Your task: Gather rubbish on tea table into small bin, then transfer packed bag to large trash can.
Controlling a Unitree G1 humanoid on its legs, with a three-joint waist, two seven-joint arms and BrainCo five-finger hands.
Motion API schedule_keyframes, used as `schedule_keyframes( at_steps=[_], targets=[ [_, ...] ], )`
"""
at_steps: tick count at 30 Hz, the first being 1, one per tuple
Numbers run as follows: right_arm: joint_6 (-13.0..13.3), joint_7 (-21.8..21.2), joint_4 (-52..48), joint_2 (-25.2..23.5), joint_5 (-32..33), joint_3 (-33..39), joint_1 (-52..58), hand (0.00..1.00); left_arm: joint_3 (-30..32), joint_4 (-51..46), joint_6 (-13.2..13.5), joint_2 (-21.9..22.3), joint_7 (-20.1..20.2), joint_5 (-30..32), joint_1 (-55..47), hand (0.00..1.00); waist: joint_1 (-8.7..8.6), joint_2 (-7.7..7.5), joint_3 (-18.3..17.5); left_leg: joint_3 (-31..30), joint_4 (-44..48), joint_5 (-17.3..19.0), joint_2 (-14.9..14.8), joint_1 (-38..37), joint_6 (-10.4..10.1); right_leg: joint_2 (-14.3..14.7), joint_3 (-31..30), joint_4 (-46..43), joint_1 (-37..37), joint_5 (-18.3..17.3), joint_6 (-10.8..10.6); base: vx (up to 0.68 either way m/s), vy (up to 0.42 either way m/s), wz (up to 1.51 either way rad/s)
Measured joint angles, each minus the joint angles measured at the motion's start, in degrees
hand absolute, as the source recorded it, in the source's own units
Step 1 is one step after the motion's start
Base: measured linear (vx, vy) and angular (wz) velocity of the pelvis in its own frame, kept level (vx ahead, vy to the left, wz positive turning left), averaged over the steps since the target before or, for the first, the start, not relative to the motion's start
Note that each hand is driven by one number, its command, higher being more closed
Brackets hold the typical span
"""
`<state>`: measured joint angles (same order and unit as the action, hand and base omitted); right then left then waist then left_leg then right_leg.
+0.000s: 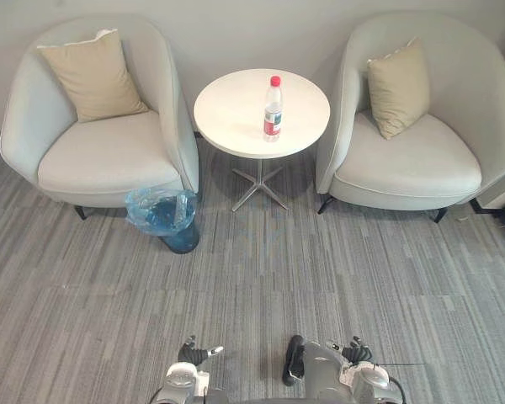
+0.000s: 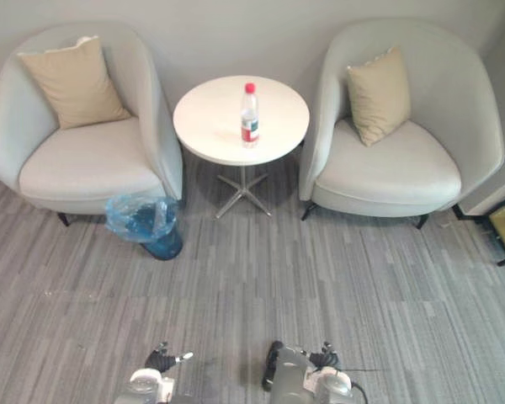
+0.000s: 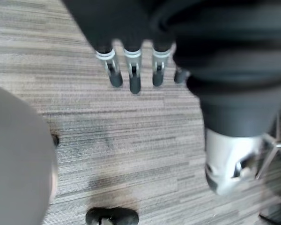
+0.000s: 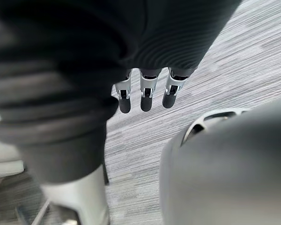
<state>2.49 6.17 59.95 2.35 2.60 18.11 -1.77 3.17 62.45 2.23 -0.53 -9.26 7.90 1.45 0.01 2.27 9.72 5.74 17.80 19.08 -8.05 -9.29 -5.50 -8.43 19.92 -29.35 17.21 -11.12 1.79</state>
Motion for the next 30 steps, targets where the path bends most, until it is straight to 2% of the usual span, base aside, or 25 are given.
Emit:
schedule_keyframes(
  at_steps=[1,2,3,4,5,6,7,8,10,11,12,13,14,15,18,20,21,23,24,25,26,28,29,30],
  targets=[
    [0.09,-0.04,0.00,-0.06,-0.04,0.08,0.63,0.00,1.15,-0.14,0.03,0.46,0.45,0.08,0.09,0.00,0.01,0.32,0.00,-1.25,7.95,-0.43,-2.19,2.77,-0.71,1.17,2.05,1.77,-3.41,-0.67,0.29,0.30,-0.297,0.72],
    [0.13,-0.04,-0.03,-0.09,0.00,-0.27,1.18,0.00,2.73,-1.10,0.02,0.87,0.87,0.09,0.07,0.00,0.05,0.26,0.08,-2.24,17.61,-2.56,-4.13,6.65,-1.36,2.25,3.56,3.51,-6.56,-1.57,0.33,0.22,-0.231,0.63],
    [0.18,-0.06,-0.12,-0.16,0.01,-0.38,1.64,0.00,3.39,-1.83,0.04,1.07,0.87,0.09,0.01,0.00,0.14,0.23,0.16,-2.57,22.97,-4.75,-5.16,9.25,-1.38,2.83,4.27,4.54,-8.14,-1.94,0.28,0.20,-0.169,0.55],
    [0.23,0.02,-0.30,-0.19,0.05,-0.48,2.30,0.00,4.76,-3.63,0.23,1.52,1.03,-0.09,-0.20,0.00,0.74,-0.08,0.61,-2.44,34.02,-6.45,-8.19,14.82,-0.92,4.37,5.36,7.08,-11.36,-2.72,0.68,0.19,-0.120,0.30],
    [0.20,0.07,-0.27,-0.29,0.20,-0.62,2.45,0.00,4.87,-5.03,0.48,1.32,1.09,-0.15,-0.36,0.00,1.43,-0.09,0.79,-0.25,39.37,-6.36,-10.09,19.01,-0.94,5.32,5.84,9.23,-13.86,-2.81,0.74,0.20,-0.099,0.19],
    [0.21,0.10,-0.28,-0.38,0.32,-0.68,2.54,0.00,4.88,-5.50,0.50,1.22,1.08,-0.33,-0.34,0.00,1.50,-0.26,0.88,1.09,40.22,-6.20,-10.37,20.66,-0.78,5.43,6.21,10.38,-15.10,-2.77,0.67,0.21,-0.071,0.12],
    [0.19,0.15,-0.30,-0.60,0.89,-0.65,2.37,0.00,4.75,-6.08,0.76,1.29,1.05,-0.83,-0.27,0.00,1.64,-0.70,1.16,3.74,38.53,-5.36,-9.90,23.42,0.40,5.44,6.59,12.89,-17.15,-2.44,0.07,0.16,-0.045,0.12],
    [0.13,0.25,-0.28,-0.65,1.08,-0.56,2.53,0.00,4.74,-6.22,0.87,1.29,1.05,-1.09,-0.23,0.00,1.89,-0.82,1.22,4.86,36.64,-5.17,-9.37,24.08,0.69,5.43,6.58,13.81,-17.96,-2.24,-0.26,0.21,-0.022,0.12],
    [-0.25,0.66,-0.14,-0.51,2.14,-0.57,2.80,0.00,4.59,-6.21,1.31,1.32,0.91,-3.00,0.28,0.00,2.62,-0.81,1.28,6.95,18.53,-5.41,-4.58,25.32,1.64,5.03,6.41,17.27,-21.09,-1.74,-1.47,0.31,0.070,-0.02],
    [-0.24,0.70,0.09,-0.42,2.11,-0.55,2.77,0.00,4.36,-6.05,1.26,1.29,0.74,-3.11,0.28,0.00,2.79,-0.73,1.18,7.44,8.01,-8.33,-2.40,24.87,1.73,4.70,6.25,17.58,-21.53,-1.69,-1.62,0.40,0.162,-0.23],
    [-0.24,0.72,0.79,-0.12,2.07,-0.51,2.53,0.00,4.20,-5.96,1.30,1.08,0.66,-3.44,0.39,0.00,3.62,-1.13,1.45,7.99,3.12,-14.96,-0.71,23.47,3.57,4.40,4.68,17.56,-22.03,-1.93,-2.70,0.34,0.136,-0.34],
    [-0.32,0.75,1.87,-0.64,2.08,-0.54,2.10,0.00,4.09,-5.65,1.42,0.36,0.63,-3.41,0.59,0.00,4.16,-2.42,1.63,9.44,0.36,-15.89,0.55,21.39,3.68,3.77,3.02,18.00,-22.47,-1.44,-3.50,0.35,0.079,-0.19],
    [-0.32,0.75,2.01,-1.50,2.01,-0.37,1.68,0.00,3.95,-5.28,1.33,-0.66,0.64,-3.27,0.72,0.00,3.61,-3.57,1.36,10.04,-0.36,-15.90,1.68,20.95,4.37,3.44,0.81,20.87,-23.38,0.09,-3.81,0.37,0.086,0.02],
    [-0.42,0.76,2.29,-1.79,2.02,-0.14,1.52,0.00,3.90,-4.85,1.28,-1.25,0.72,-3.22,0.91,0.00,3.34,-4.03,1.71,10.97,1.42,-15.14,1.62,21.57,5.47,3.46,-0.11,23.87,-24.87,1.94,-3.99,0.35,0.110,0.12],
    [-0.31,0.50,2.14,-2.56,2.00,-0.14,1.41,0.00,4.49,-3.51,0.95,-2.29,0.75,-3.06,0.99,0.00,3.69,-4.61,1.43,12.11,3.35,-13.77,2.47,20.17,7.13,2.62,-3.49,26.47,-27.40,4.47,-4.22,0.30,0.144,-0.11],
    [-0.31,0.06,2.30,-2.38,1.88,-0.17,1.35,0.00,4.42,-3.10,0.75,-2.53,1.00,-2.98,0.09,0.00,3.98,-3.93,0.11,12.56,2.78,-10.58,2.64,19.40,6.22,2.23,-5.23,25.60,-26.80,4.01,-4.89,0.23,0.118,-0.32],
    [-0.32,-0.22,2.52,-2.35,1.82,-0.32,1.10,0.00,4.46,-2.91,0.77,-2.52,1.32,-3.17,-0.27,0.00,4.13,-3.98,-0.32,12.78,1.20,-7.30,3.44,18.50,5.32,1.29,-6.44,21.48,-25.00,1.29,-7.21,0.21,0.104,-0.44],
    [-0.48,-0.85,2.58,-1.76,1.59,-0.46,1.00,0.00,3.66,-2.07,0.72,-2.80,1.96,-2.98,-0.15,0.00,4.22,-3.87,-0.29,14.36,-1.69,-6.83,4.79,15.49,5.00,-1.66,-8.72,6.76,-18.47,-1.47,-9.40,0.17,0.102,-0.39],
    [-0.54,-1.18,2.34,-1.14,-0.07,-0.75,0.90,0.00,1.56,-1.46,0.41,-3.23,2.14,-2.84,-0.45,0.00,3.31,-4.00,-0.03,14.46,-4.07,-6.99,6.28,11.48,5.10,-4.53,-9.78,-8.34,-12.93,-0.75,-10.40,0.20,0.113,-0.07],
    [-0.54,-1.21,2.29,-0.98,-0.42,-0.95,1.06,0.00,0.23,-0.88,0.02,-3.79,2.18,-2.71,-0.45,0.00,2.69,-4.31,0.10,14.02,-4.96,-6.81,7.14,8.83,5.39,-6.12,-9.60,-16.11,-10.56,-0.50,-10.16,0.29,0.108,0.19],
    [-0.25,-1.32,1.80,-1.04,-0.35,-0.88,1.72,0.00,-0.36,-0.68,-0.12,-4.12,2.17,-2.26,-0.76,0.00,2.27,-4.53,0.07,13.51,-5.74,-6.40,7.65,5.56,5.61,-7.27,-8.25,-22.56,-8.42,-1.89,-8.64,0.29,0.049,0.37],
    [-0.23,-1.36,1.80,-0.95,-0.36,-1.00,1.89,0.00,-0.35,0.11,-0.09,-4.11,2.17,-1.58,-0.57,0.00,1.86,-4.67,0.11,12.23,-6.91,-6.20,7.29,3.00,5.70,-7.86,-4.08,-22.17,-6.95,-4.49,-6.07,0.23,-0.025,0.49],
    [-0.24,-1.37,1.82,-0.97,-0.38,-1.23,1.61,0.00,-0.29,0.17,-0.15,-3.89,2.15,-1.25,-0.55,0.00,1.70,-4.36,0.08,11.19,-7.29,-6.29,6.66,2.29,5.55,-7.39,-1.66,-18.44,-5.40,-5.39,-5.12,0.23,-0.074,0.53],
    [-0.22,-1.38,1.63,-0.95,-0.38,-1.39,1.54,0.00,-0.24,0.14,-0.14,-3.80,2.16,-1.21,-0.57,0.00,1.69,-4.19,0.10,10.68,-7.34,-6.37,6.23,2.13,5.41,-6.87,-0.82,-15.23,-4.57,-5.46,-5.04,0.32,-0.135,0.57]
  ],
)
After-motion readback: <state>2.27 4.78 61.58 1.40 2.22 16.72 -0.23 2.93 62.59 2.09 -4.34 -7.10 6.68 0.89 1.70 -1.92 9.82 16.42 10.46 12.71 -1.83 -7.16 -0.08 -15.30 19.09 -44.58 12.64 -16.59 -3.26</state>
